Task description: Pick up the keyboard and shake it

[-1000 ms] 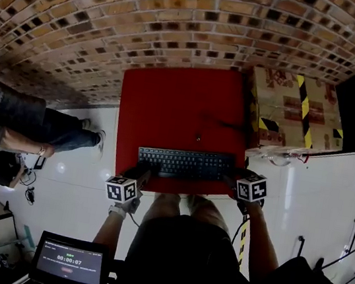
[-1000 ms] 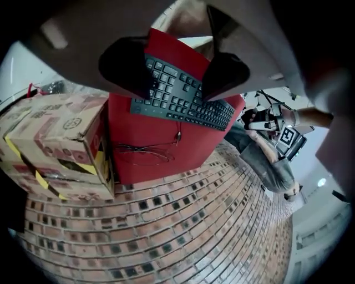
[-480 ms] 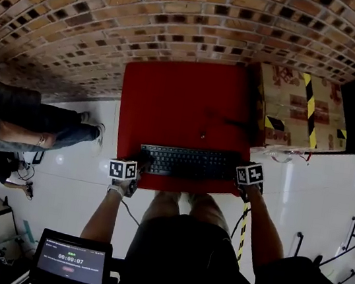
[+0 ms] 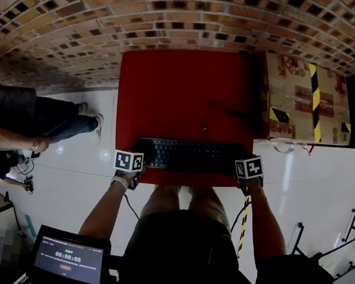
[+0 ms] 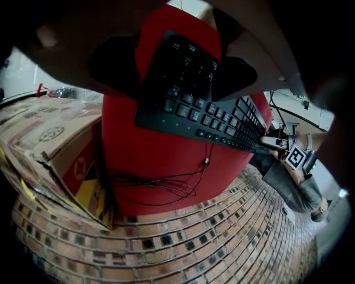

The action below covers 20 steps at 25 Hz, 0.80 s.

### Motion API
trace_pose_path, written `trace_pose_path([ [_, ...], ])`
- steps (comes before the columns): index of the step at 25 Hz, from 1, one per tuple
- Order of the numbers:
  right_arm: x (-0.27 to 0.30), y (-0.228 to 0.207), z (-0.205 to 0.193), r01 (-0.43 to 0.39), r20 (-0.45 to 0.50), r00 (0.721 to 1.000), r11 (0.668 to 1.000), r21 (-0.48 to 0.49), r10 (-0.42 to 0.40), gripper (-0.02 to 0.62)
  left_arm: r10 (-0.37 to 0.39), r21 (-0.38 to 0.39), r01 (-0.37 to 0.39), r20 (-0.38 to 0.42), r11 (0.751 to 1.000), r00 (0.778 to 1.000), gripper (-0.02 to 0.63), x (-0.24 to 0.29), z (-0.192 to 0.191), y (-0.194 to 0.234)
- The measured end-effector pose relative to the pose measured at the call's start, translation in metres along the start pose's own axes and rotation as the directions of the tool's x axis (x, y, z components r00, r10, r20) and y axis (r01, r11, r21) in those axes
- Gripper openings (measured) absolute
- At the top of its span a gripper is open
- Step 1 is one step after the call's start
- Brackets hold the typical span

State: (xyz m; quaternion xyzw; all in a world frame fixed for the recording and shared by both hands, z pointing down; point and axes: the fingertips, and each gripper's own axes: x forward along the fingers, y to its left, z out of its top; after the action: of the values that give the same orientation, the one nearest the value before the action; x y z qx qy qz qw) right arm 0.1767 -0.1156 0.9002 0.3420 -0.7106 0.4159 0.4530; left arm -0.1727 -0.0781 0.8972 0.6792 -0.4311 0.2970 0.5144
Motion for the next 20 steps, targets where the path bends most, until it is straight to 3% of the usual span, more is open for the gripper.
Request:
trace_pose_path([
  [4,0.002,0.0,-0.001,0.035,0.026,0.999,0.999,0.002,-0.035,0.388,0.057,-0.015,-0.056,0.029,0.998,0.998,0.324,0.002,0.0,-0.001],
  [15,0.001,0.002,0.001,0.041,0.078,0.996,0.999,-0.003,-0.041,0.385,0.057,-0.035,-0.055,0.055,0.998,0.997,0.322,-0.001,0.001,0.004],
  [20,-0.008,0.002,0.0,0.091,0.119,0.989,0.996,-0.019,-0.089,0.382,0.06,-0.019,-0.058,0.077,0.998,0.995,0.321,-0.003,0.001,-0.001],
])
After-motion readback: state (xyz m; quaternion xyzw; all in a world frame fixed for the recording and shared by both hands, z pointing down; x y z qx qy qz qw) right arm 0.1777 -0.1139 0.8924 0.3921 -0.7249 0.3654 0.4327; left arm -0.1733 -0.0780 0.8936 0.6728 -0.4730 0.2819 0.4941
